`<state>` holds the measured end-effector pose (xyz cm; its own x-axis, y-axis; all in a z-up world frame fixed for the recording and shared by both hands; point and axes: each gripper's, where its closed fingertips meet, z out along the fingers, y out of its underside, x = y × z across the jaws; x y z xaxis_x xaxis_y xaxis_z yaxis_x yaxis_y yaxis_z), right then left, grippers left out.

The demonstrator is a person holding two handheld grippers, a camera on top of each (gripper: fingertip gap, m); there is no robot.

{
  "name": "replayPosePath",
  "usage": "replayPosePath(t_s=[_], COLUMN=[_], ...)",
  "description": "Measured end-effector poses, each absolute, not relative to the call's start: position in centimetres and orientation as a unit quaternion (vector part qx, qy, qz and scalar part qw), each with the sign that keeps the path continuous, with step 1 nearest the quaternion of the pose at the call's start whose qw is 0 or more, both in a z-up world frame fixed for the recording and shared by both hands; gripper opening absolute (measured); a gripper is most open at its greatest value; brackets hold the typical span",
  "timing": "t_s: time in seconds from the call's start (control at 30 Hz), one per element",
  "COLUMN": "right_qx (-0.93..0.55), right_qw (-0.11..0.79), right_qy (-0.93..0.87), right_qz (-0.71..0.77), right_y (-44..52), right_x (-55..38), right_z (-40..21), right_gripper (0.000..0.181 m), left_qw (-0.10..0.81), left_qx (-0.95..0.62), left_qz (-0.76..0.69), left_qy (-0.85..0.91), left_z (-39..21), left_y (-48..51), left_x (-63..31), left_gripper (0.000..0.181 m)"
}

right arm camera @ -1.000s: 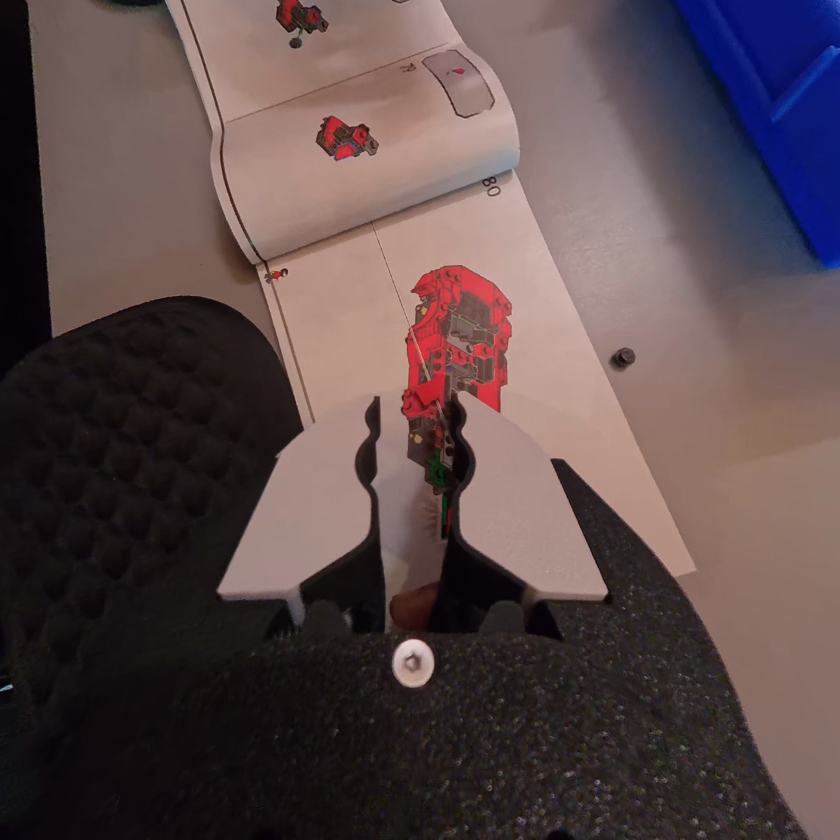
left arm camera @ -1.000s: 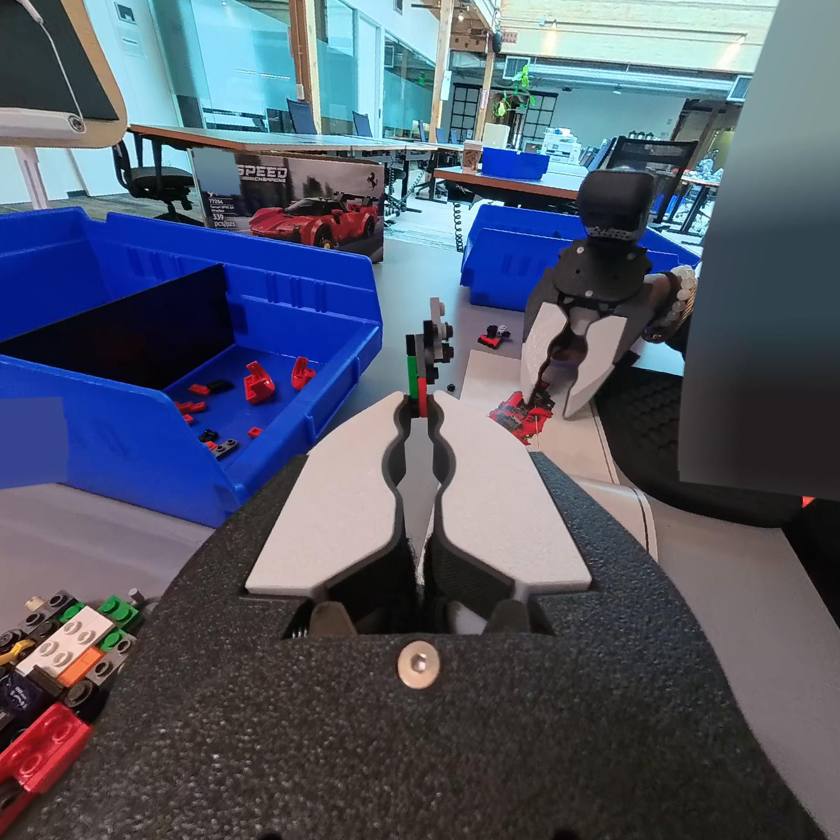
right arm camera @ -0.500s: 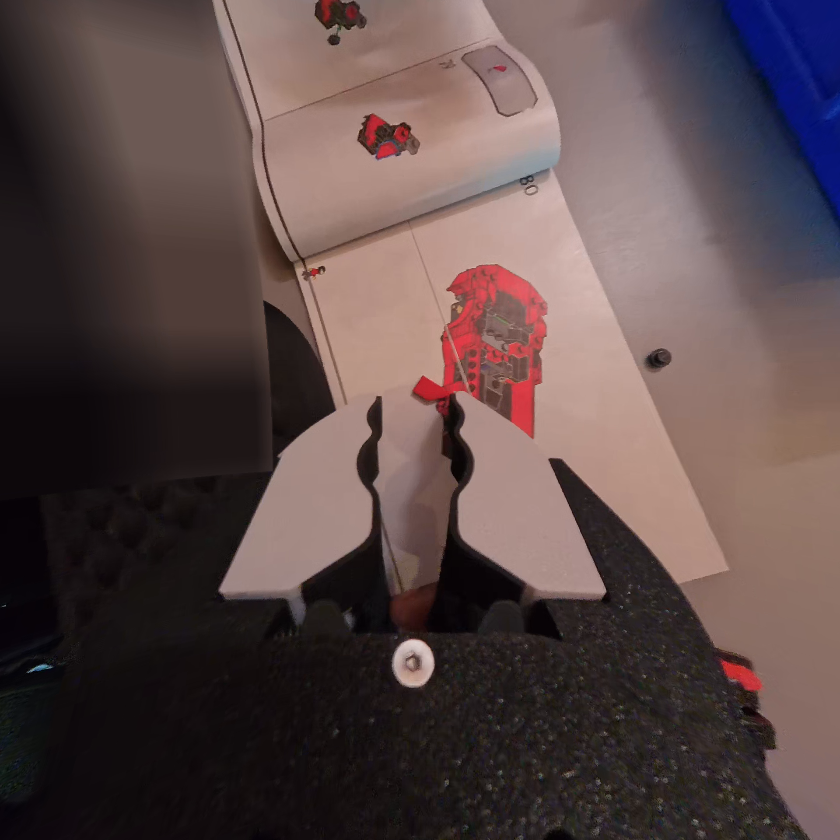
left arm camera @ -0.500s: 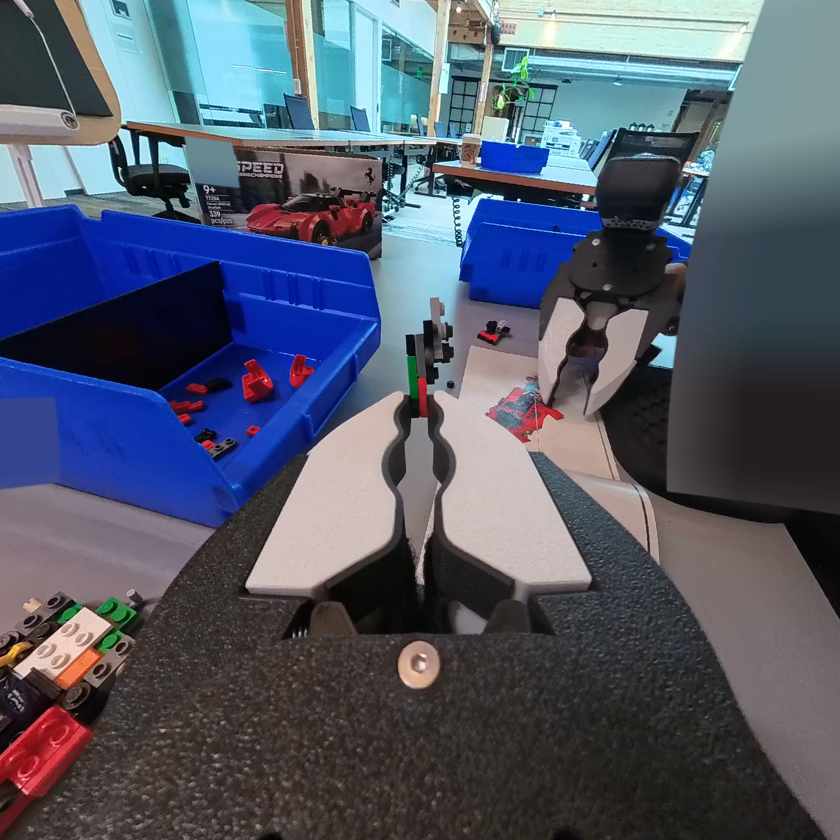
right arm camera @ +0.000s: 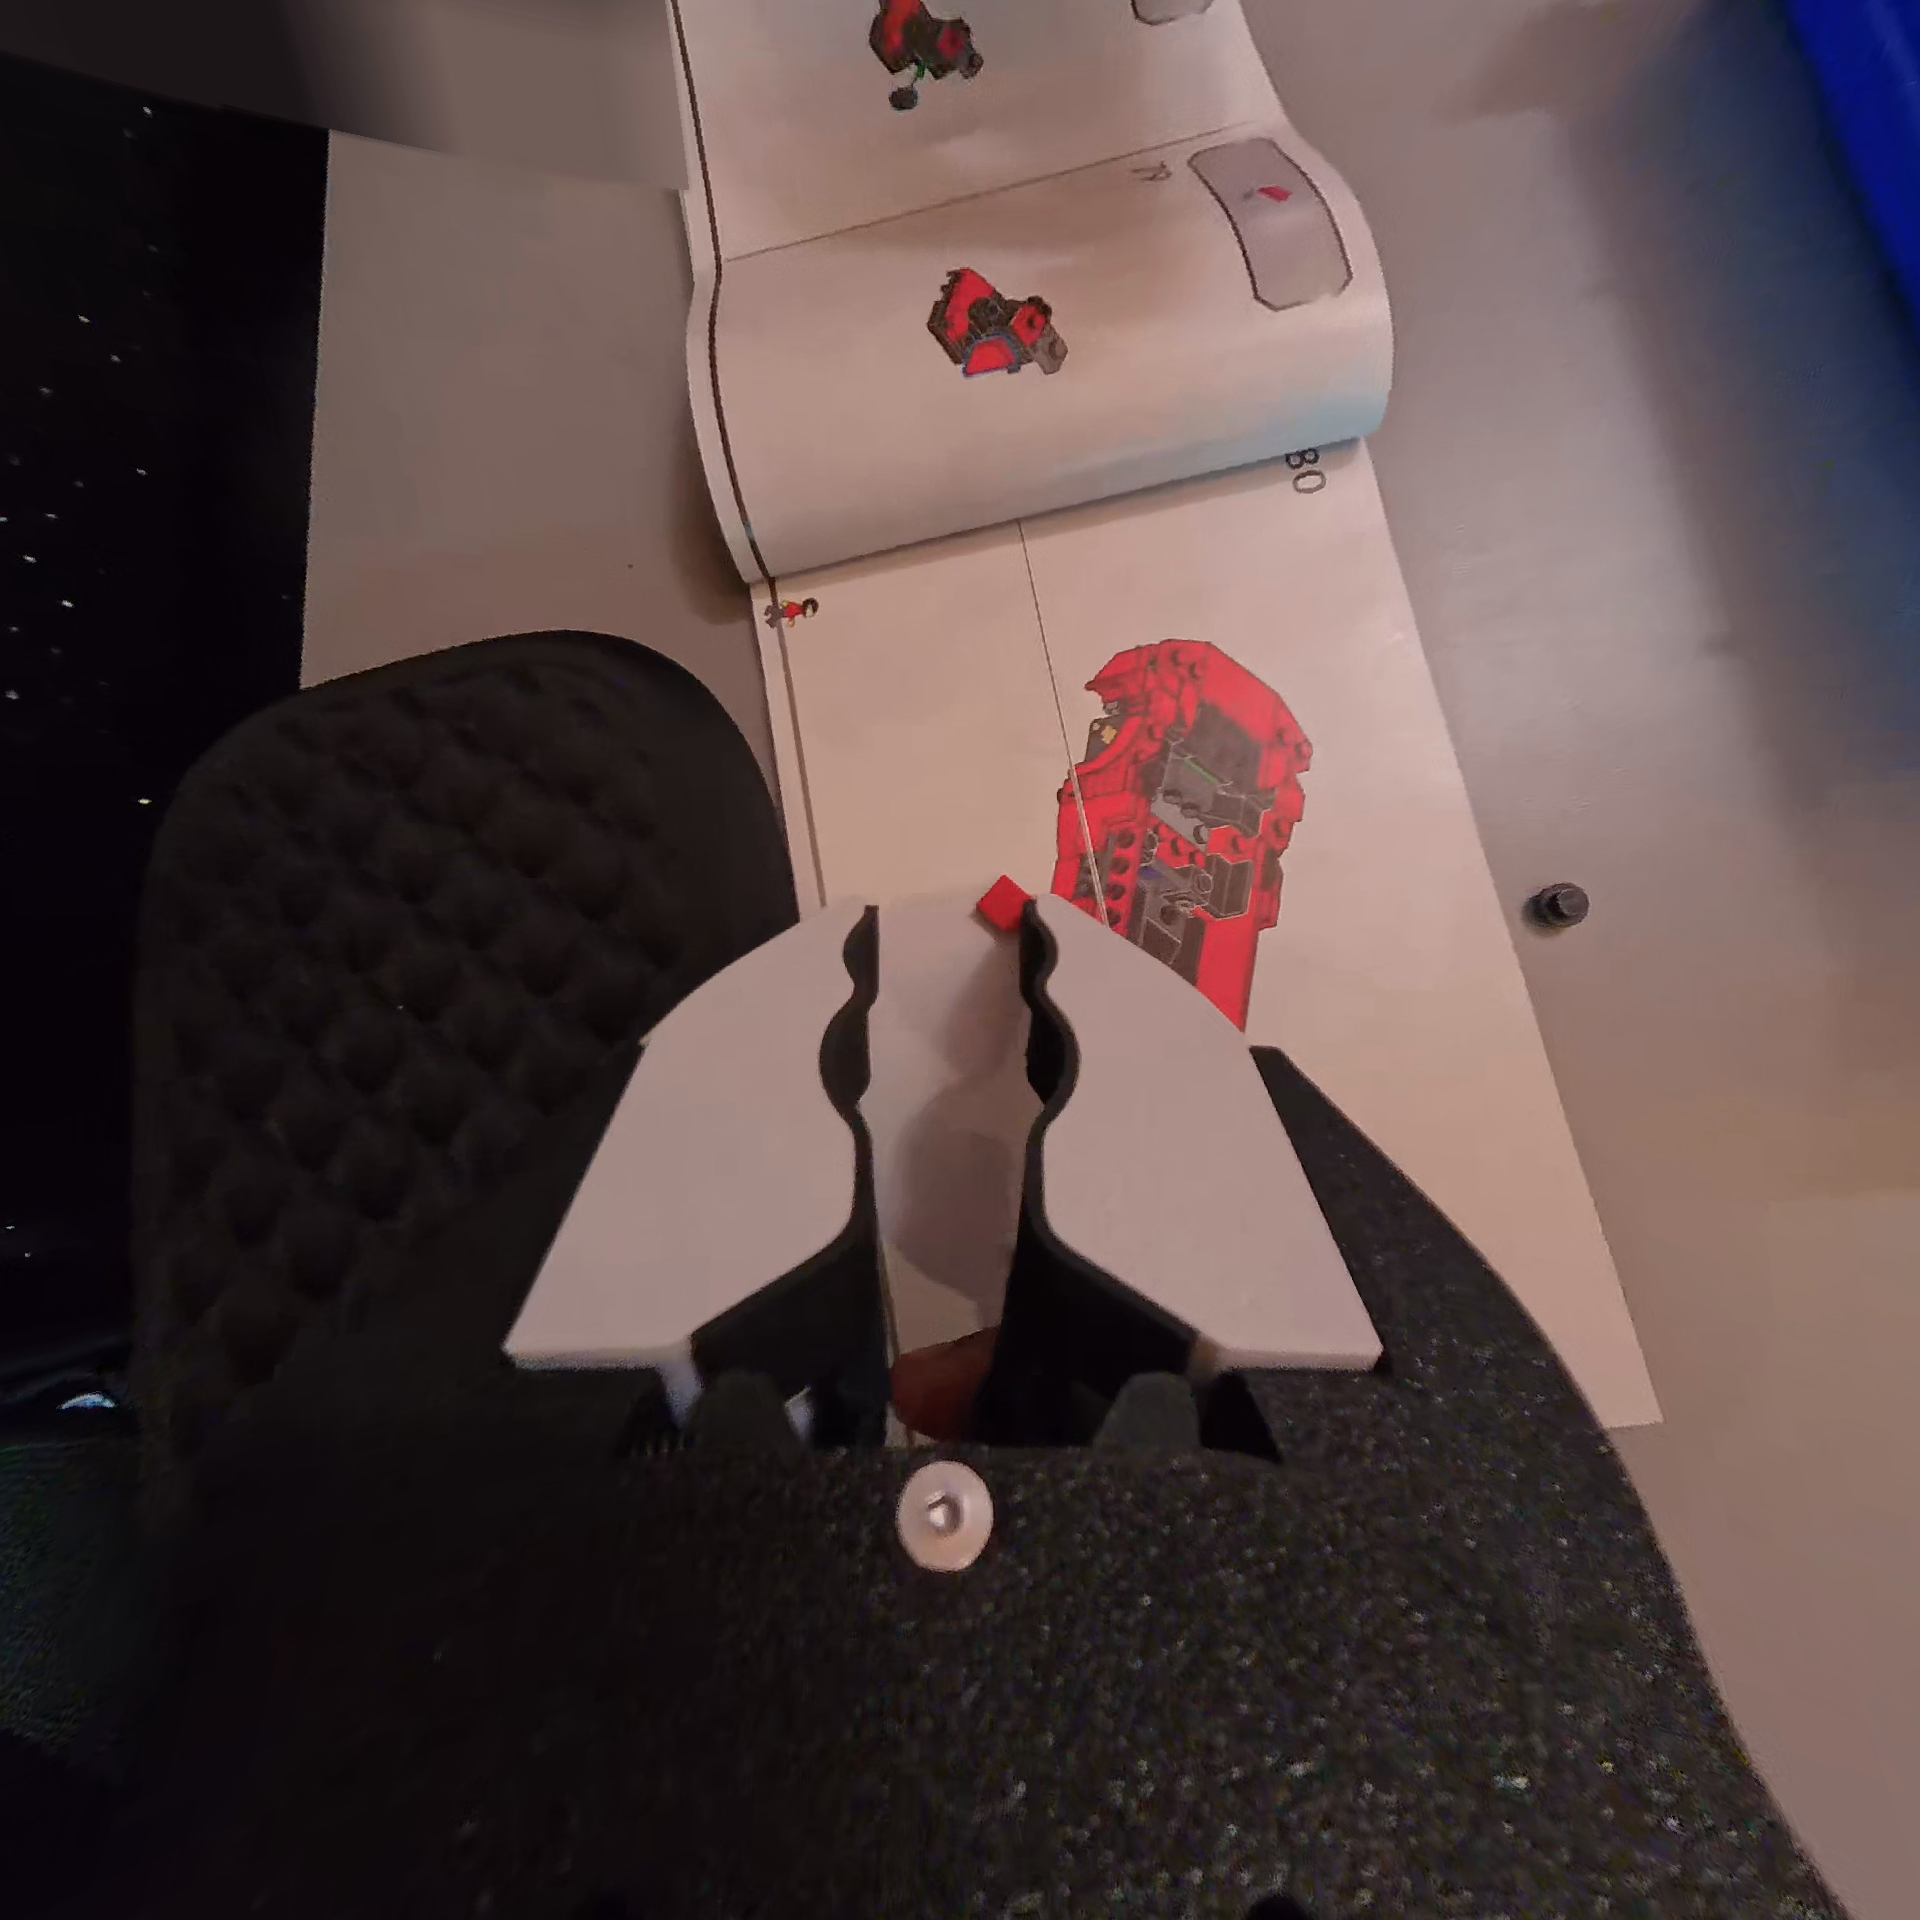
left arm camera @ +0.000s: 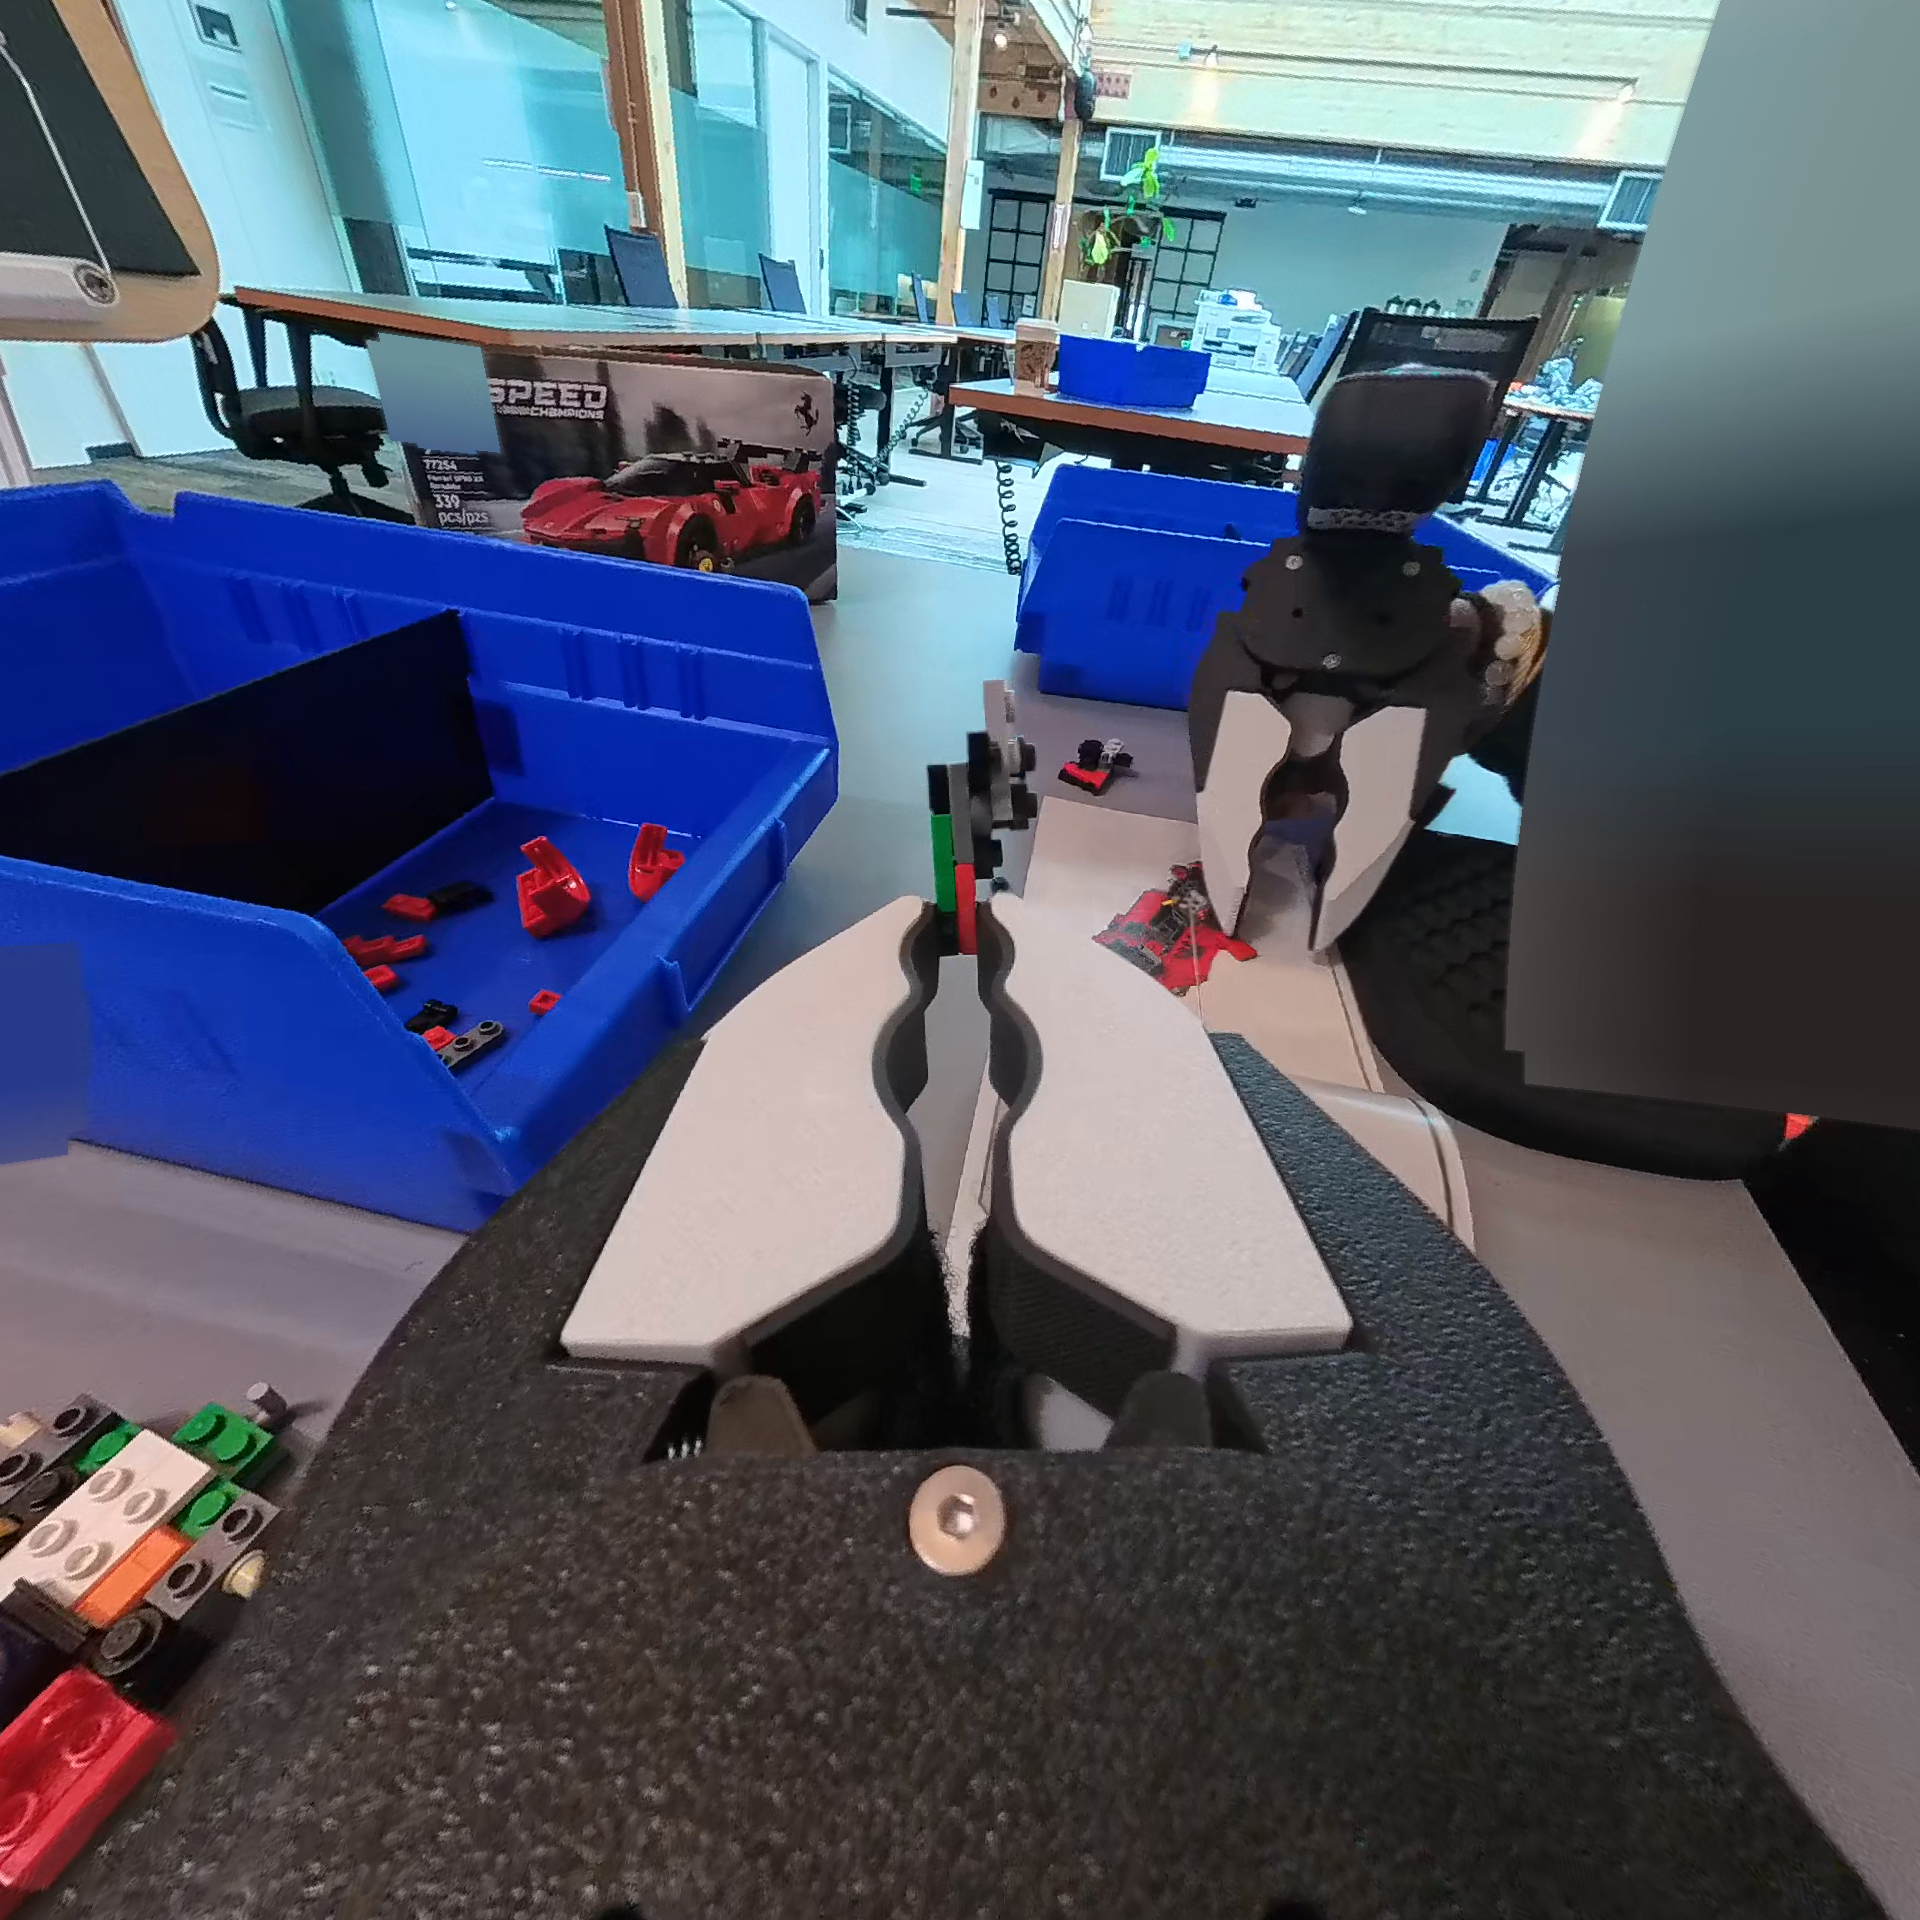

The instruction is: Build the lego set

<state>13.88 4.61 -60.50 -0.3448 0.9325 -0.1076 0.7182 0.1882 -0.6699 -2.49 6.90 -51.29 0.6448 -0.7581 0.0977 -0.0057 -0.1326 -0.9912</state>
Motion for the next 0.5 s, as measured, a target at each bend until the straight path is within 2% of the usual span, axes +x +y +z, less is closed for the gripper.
replayPosePath(t_s=[0.2,0.5], right_qx=[-0.517,-0.391], right_qw=[0.211,0.127], right_qy=[-0.770,-0.874], right_qz=[0.308,0.259], right_y=[5.5,5.4], right_x=[13.9,13.5], right_z=[-59.7,-60.0], right_gripper=[0.018,0.014], left_qw=[0.606,0.593], left_qx=[-0.663,-0.661], left_qz=[-0.334,-0.364], left_qy=[0.286,0.281], left_z=[-50.1,-49.7], left_y=[6.4,6.1], left_x=[-2.3,-2.5], left_gripper=[0.006,0.006])
